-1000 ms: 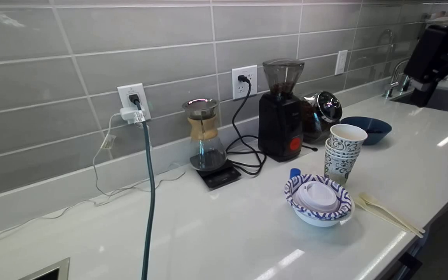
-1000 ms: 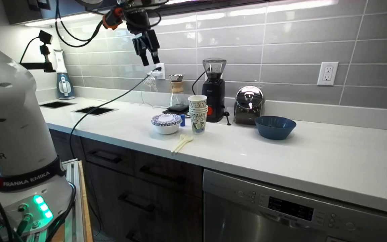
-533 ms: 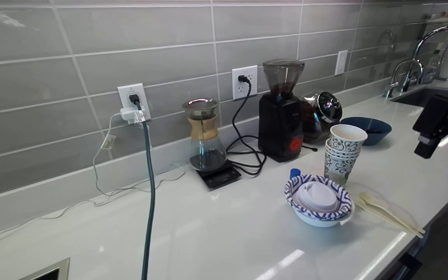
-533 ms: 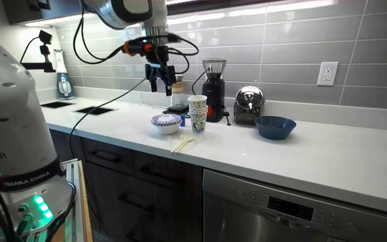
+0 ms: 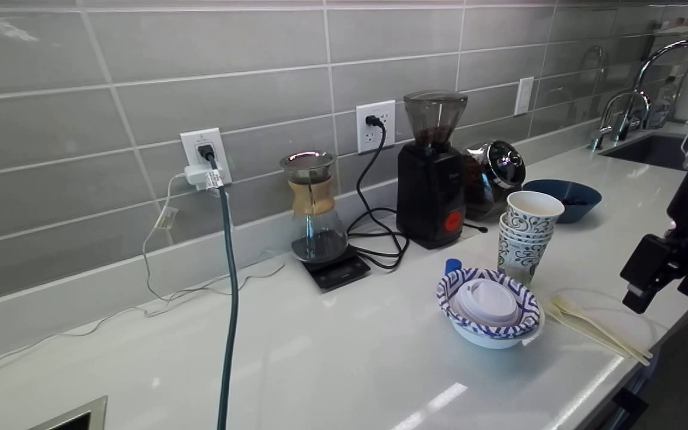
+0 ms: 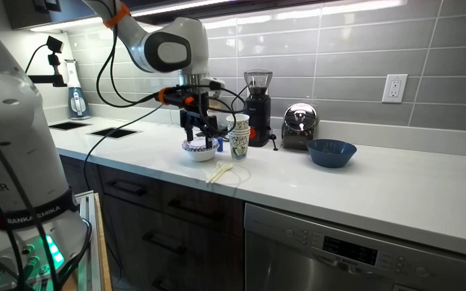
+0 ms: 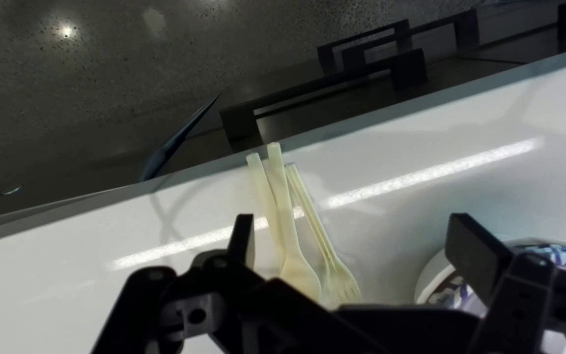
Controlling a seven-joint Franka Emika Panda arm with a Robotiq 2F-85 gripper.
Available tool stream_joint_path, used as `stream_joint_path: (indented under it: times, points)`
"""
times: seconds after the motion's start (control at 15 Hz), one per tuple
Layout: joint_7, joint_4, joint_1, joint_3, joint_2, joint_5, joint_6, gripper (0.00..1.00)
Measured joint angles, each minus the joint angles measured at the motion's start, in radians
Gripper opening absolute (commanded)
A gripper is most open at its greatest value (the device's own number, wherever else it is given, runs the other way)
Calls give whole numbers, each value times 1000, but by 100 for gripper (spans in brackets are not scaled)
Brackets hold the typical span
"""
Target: Put the fork and spoon in the cup
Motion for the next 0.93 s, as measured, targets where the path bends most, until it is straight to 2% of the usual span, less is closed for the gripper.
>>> stream_joint_path:
  times: [0.13,0.67,0.93]
  points:
    - [-10,-6,-1,-5,35,0,46,100]
    - [-11,-6,0,-4,36,1,46,100]
    - [-31,-7,16,-1,79,31,79,100]
